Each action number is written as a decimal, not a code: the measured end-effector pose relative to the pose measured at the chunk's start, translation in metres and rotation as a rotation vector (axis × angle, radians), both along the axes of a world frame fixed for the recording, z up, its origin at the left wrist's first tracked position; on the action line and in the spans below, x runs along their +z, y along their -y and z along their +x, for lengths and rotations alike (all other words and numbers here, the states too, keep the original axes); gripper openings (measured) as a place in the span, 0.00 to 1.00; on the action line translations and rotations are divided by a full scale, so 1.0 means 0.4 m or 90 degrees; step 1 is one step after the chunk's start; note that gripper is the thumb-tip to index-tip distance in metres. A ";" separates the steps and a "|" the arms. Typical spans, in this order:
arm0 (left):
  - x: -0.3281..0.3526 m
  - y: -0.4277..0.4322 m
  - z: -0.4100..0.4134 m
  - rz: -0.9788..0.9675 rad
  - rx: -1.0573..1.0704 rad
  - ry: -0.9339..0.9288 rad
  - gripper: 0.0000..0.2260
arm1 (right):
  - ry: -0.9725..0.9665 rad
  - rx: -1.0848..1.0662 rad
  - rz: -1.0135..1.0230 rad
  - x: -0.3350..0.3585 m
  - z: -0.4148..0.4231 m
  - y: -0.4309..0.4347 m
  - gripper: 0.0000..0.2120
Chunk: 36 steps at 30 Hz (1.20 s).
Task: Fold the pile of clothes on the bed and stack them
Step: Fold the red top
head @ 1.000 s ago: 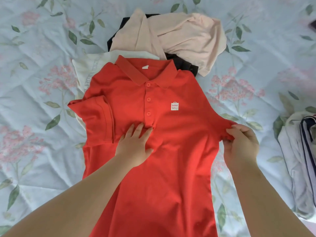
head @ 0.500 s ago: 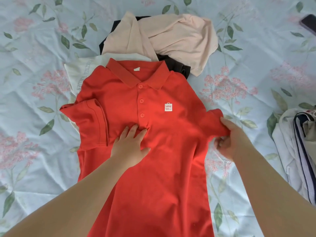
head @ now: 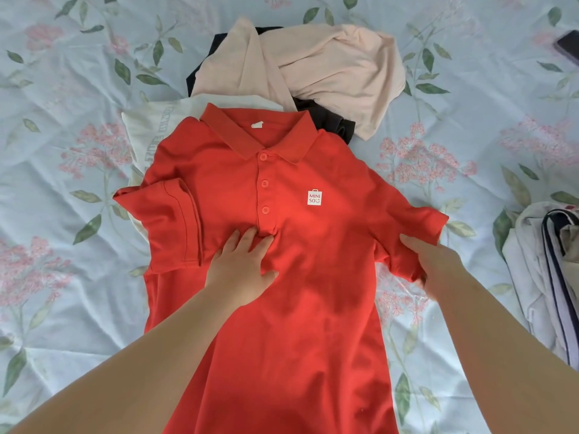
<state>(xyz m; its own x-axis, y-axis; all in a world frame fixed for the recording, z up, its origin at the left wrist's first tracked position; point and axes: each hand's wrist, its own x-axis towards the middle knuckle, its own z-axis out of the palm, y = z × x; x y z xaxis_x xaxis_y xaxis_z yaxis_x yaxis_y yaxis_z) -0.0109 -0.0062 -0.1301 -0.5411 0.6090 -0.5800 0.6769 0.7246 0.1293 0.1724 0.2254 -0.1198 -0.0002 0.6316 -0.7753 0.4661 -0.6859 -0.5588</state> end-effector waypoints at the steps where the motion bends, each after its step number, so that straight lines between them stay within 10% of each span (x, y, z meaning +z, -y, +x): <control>1: 0.001 0.000 -0.001 0.007 0.005 0.004 0.30 | 0.007 0.001 0.052 0.007 -0.014 -0.006 0.13; 6: 0.013 0.001 -0.014 0.159 0.144 0.078 0.28 | -0.016 0.221 0.375 0.072 -0.109 0.028 0.06; 10: 0.035 0.004 -0.021 0.272 0.301 0.102 0.24 | -0.092 0.484 0.189 0.065 -0.151 0.122 0.21; 16: 0.069 -0.055 0.027 0.357 0.249 0.007 0.14 | 0.134 0.351 0.226 -0.003 -0.026 0.178 0.14; 24: 0.018 -0.293 0.101 0.271 0.177 0.150 0.17 | 0.046 0.386 0.155 -0.064 0.058 0.201 0.13; 30: -0.021 -0.397 0.135 0.142 0.178 -0.007 0.32 | 0.019 0.115 0.198 -0.067 0.134 0.202 0.09; 36: -0.033 -0.431 0.165 0.153 0.173 -0.067 0.22 | -0.121 0.231 0.073 -0.032 0.166 0.234 0.15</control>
<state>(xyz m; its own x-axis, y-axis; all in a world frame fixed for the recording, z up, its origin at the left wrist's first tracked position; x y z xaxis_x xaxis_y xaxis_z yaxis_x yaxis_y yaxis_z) 0.0552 0.1660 -0.1433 -0.7502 0.5474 -0.3709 0.4831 0.8367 0.2580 0.2389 0.1318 -0.1324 -0.3749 0.6468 -0.6641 0.5470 -0.4241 -0.7218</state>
